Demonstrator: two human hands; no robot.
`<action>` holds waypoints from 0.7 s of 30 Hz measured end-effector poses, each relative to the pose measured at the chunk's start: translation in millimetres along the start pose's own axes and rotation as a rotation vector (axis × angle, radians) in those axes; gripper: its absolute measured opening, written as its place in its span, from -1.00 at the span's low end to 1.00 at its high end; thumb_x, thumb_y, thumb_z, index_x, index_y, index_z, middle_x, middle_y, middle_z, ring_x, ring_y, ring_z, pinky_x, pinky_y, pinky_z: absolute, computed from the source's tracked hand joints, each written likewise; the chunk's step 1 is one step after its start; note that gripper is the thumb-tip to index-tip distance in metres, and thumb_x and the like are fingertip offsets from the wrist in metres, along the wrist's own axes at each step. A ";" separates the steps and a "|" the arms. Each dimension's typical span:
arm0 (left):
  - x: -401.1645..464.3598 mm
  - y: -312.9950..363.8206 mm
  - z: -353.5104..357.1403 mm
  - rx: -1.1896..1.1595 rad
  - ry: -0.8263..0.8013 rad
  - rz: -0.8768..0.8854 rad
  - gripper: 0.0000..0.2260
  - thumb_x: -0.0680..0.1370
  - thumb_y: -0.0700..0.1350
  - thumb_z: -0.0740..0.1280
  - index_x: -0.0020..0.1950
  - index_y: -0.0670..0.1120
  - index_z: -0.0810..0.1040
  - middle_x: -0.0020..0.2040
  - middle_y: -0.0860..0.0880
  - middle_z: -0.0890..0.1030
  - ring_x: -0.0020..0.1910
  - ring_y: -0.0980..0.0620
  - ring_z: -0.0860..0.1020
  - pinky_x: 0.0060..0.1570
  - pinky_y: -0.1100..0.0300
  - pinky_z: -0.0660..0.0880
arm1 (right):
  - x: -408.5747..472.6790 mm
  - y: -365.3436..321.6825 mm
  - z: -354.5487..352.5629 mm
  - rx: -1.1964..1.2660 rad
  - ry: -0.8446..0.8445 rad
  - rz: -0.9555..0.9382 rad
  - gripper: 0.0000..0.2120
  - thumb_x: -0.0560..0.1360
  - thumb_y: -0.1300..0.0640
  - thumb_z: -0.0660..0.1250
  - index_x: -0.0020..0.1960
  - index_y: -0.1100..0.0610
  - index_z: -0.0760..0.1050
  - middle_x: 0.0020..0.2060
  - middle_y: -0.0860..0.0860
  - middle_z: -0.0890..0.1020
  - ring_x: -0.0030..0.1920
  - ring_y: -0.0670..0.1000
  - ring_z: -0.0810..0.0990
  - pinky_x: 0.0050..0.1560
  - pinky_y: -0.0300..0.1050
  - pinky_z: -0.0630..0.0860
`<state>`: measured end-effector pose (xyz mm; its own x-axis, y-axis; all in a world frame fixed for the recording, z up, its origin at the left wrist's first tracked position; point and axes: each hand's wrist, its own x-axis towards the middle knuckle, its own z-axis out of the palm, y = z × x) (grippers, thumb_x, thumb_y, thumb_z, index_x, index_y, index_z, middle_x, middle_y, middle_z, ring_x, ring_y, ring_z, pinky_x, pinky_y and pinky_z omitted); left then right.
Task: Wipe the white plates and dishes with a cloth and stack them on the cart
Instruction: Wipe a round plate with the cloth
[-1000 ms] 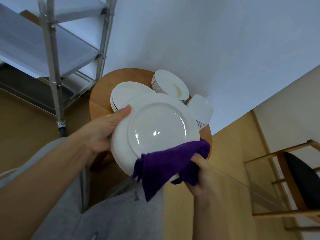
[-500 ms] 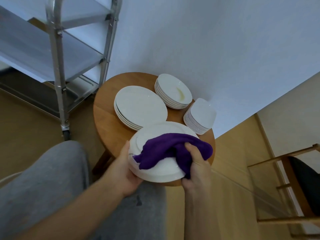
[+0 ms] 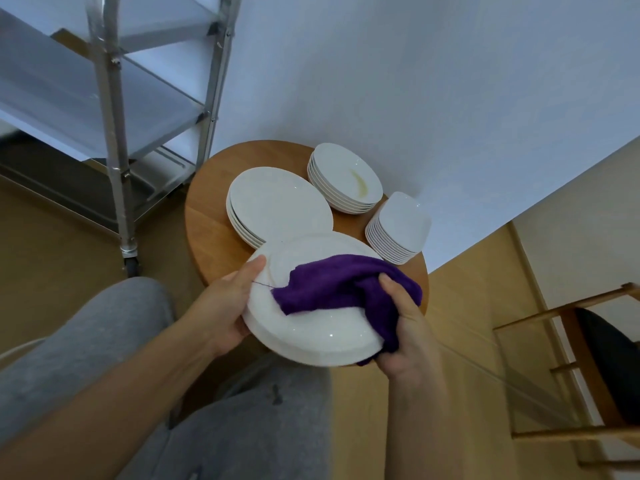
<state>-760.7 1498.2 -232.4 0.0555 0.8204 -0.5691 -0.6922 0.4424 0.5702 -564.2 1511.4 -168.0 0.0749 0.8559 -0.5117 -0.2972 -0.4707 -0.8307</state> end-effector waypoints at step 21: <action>5.0 -5.4 24.9 0.042 0.131 0.132 -0.76 0.57 0.16 0.16 -0.03 0.05 0.52 -0.11 -0.06 0.67 -0.09 -0.07 0.63 -0.11 0.03 0.57 | 2.7 32.7 13.2 0.086 0.133 -0.356 -0.45 0.14 -0.05 0.54 0.09 0.00 0.50 -0.15 -0.03 0.71 -0.16 -0.02 0.69 -0.31 -0.11 0.60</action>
<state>-738.7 1508.9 -223.5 -0.1301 0.8193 -0.5584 -0.6565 0.3509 0.6678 -586.3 1501.2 -193.7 0.3085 0.9247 -0.2232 -0.3084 -0.1247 -0.9430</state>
